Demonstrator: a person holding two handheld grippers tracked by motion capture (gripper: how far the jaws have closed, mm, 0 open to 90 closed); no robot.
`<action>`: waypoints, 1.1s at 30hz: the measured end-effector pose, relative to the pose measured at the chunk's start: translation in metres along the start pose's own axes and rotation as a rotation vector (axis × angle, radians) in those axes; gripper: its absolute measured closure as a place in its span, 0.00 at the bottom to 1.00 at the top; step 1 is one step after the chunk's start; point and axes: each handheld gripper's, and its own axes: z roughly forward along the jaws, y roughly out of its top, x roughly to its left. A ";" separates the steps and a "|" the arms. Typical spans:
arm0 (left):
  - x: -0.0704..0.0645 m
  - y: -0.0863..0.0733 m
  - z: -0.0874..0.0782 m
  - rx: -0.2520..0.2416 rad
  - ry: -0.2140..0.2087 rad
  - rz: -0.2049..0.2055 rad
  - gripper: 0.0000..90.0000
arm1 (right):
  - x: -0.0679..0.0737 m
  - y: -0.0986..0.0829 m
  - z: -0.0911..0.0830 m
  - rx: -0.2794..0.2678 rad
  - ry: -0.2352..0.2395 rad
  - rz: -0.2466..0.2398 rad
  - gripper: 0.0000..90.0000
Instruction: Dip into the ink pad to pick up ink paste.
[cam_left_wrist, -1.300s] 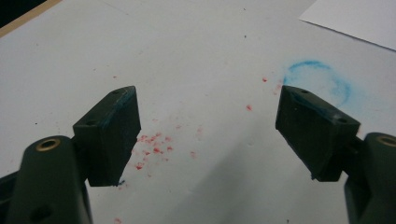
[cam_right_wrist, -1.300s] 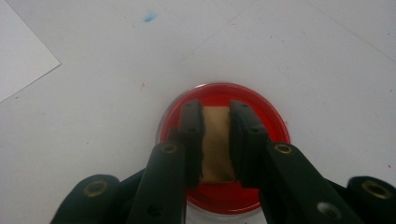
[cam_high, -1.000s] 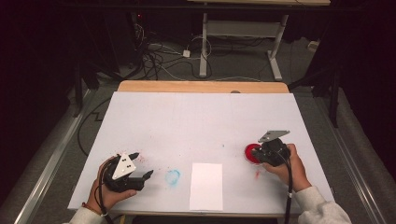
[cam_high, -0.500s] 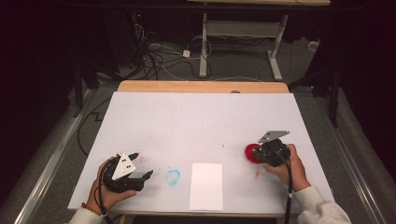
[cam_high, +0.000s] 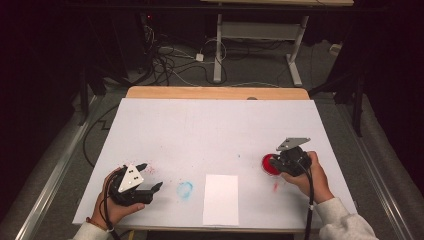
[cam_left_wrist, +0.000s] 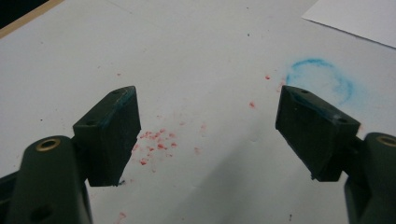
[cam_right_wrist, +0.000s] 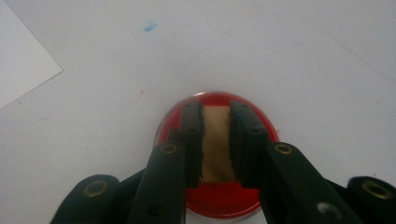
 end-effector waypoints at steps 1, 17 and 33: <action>0.001 0.000 0.001 0.001 -0.003 -0.001 0.24 | -0.001 0.002 -0.005 -0.017 -0.011 0.005 0.85; 0.000 -0.001 0.001 0.005 -0.005 0.007 0.24 | -0.004 0.012 -0.046 -0.185 -0.022 0.027 0.85; 0.000 -0.004 -0.001 0.004 -0.005 0.002 0.24 | 0.001 0.019 -0.061 -0.239 -0.021 0.008 0.85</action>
